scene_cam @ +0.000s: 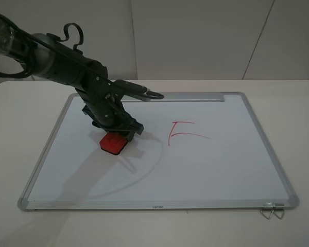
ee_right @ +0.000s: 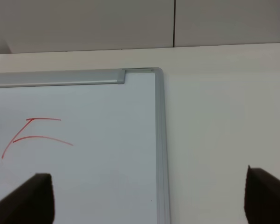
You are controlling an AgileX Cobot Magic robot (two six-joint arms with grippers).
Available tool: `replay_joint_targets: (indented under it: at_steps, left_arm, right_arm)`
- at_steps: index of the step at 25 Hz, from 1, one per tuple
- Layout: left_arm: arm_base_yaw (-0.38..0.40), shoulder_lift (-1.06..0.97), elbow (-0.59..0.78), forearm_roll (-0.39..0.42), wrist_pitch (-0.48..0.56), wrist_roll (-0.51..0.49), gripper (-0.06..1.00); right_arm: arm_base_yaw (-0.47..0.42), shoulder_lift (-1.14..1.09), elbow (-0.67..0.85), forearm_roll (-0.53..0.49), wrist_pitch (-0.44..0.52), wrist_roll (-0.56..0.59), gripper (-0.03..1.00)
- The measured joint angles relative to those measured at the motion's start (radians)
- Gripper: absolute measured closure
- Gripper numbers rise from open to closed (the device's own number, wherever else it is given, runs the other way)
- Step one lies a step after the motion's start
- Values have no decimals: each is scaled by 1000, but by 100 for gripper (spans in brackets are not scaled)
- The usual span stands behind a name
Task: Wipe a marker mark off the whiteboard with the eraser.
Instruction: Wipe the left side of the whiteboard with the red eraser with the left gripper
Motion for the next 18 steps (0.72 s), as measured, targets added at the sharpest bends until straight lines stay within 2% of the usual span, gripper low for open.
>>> replay_joint_targets:
  at_steps: [2,9,18]
  left_arm:
    - [-20,13,-25,-10,9,3,37]
    - [-125,81,-145,-129,27,71,37]
    - [-105,84,-156,-183,46,76,37]
  right_arm:
    - [0,0,0,0,0,0,24]
    - [0,0,0,0,0,0,24]
    - [0,0,0,0,0,0,24]
